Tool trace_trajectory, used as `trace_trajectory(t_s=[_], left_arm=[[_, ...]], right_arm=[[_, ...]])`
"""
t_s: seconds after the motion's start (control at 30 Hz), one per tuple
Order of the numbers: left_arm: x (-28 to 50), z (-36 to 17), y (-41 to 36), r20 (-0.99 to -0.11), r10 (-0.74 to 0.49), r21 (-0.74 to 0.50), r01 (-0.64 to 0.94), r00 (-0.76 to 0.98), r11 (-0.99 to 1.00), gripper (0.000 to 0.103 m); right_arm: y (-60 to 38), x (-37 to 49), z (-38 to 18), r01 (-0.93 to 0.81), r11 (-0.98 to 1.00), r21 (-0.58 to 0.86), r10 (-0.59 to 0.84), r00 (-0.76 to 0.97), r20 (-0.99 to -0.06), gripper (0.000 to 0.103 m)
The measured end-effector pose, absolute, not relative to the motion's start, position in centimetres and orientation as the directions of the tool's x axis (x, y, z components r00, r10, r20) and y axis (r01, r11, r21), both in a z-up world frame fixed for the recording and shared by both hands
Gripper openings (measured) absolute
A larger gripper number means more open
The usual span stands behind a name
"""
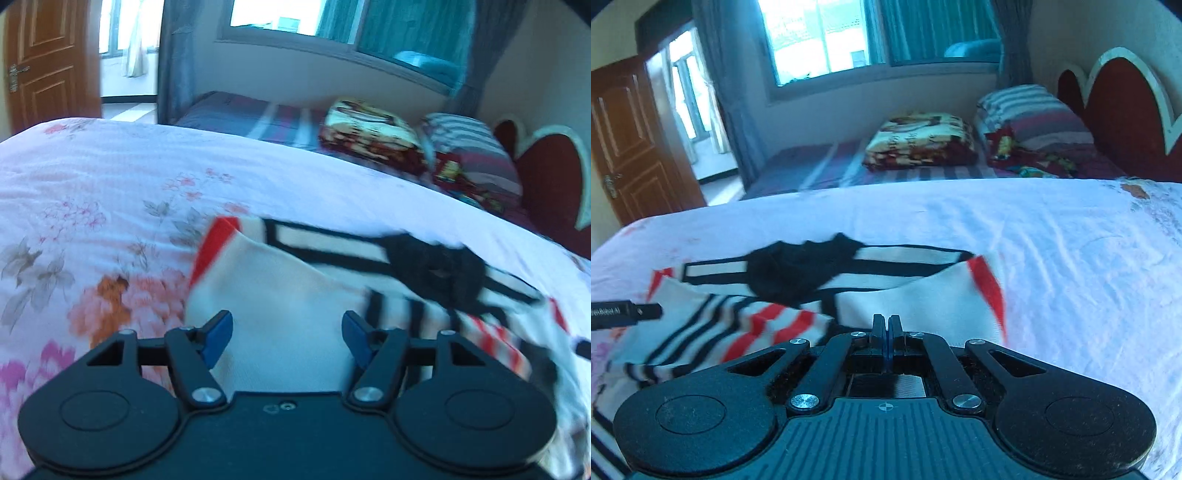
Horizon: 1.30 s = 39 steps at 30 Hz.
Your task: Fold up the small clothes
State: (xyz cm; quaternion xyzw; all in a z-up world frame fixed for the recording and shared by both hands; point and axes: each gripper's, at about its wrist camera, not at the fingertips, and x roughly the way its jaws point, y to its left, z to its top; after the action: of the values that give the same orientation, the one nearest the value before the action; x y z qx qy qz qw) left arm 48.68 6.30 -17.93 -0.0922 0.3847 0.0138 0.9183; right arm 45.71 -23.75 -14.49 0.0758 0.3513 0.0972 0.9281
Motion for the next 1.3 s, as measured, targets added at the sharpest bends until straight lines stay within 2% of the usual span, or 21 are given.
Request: trace_trajectory(t_s=[0.07,0.17,0.23,0.37,0.53,0.8,0.93,1.07,1.2,1.3], left_arm=[[46.8,-17.9,5.0,-0.715,-0.067,-0.151,-0.060,0.696,0.987,0.073],[45.8,-19.3,3.5,-0.755,-0.053,-0.116,-0.053,0.653,0.992,0.072],[45.3,-19.8,3.5,-0.749,-0.039,-0.104,-0.059,0.662,0.993,0.072],[44.2,-18.7,3.7,-0.756,-0.019,-0.111,-0.099,0.655,0.989,0.070],[41.0,-17.5,2.6,-0.752,-0.027,-0.117,-0.093,0.659,0.989,0.070],[37.9,-18.6,-1.0,-0.770,-0.090,-0.102,0.017,0.631,0.995,0.071],[37.0,-20.5,0.0,-0.798,-0.059,-0.044,0.040,0.600,0.998,0.071],[34.8,-20.9,2.4,-0.772,-0.070,-0.002,0.107,0.631,0.994,0.072],[32.7,-20.8,5.4,-0.764,-0.083,-0.017,0.108,0.640,0.994,0.072],[31.7,-20.4,6.2,-0.764,-0.072,0.000,0.111,0.641,0.994,0.070]], right_arm=[[-22.2,45.3,-14.7,-0.173,0.963,0.205,0.266,0.712,-0.650,0.000],[-20.3,45.0,-16.4,-0.210,0.961,0.180,0.276,0.657,-0.702,0.000],[-19.9,45.2,-17.9,-0.203,0.966,0.158,0.251,0.613,-0.749,0.000],[-20.9,44.2,-17.6,-0.174,0.972,0.155,0.230,0.613,-0.755,0.000],[-20.6,40.8,-16.2,-0.238,0.949,0.207,0.312,0.617,-0.723,0.000],[-15.4,37.2,-17.2,-0.319,0.915,0.247,0.391,0.550,-0.738,0.000],[-14.8,35.8,-18.7,-0.299,0.939,0.169,0.316,0.558,-0.768,0.000],[-17.0,34.0,-19.2,-0.235,0.968,0.088,0.215,0.595,-0.774,0.000],[-19.1,31.8,-19.5,-0.155,0.987,-0.043,0.065,0.627,-0.776,0.000],[-19.8,31.0,-18.6,-0.084,0.996,-0.003,0.049,0.611,-0.790,0.000]])
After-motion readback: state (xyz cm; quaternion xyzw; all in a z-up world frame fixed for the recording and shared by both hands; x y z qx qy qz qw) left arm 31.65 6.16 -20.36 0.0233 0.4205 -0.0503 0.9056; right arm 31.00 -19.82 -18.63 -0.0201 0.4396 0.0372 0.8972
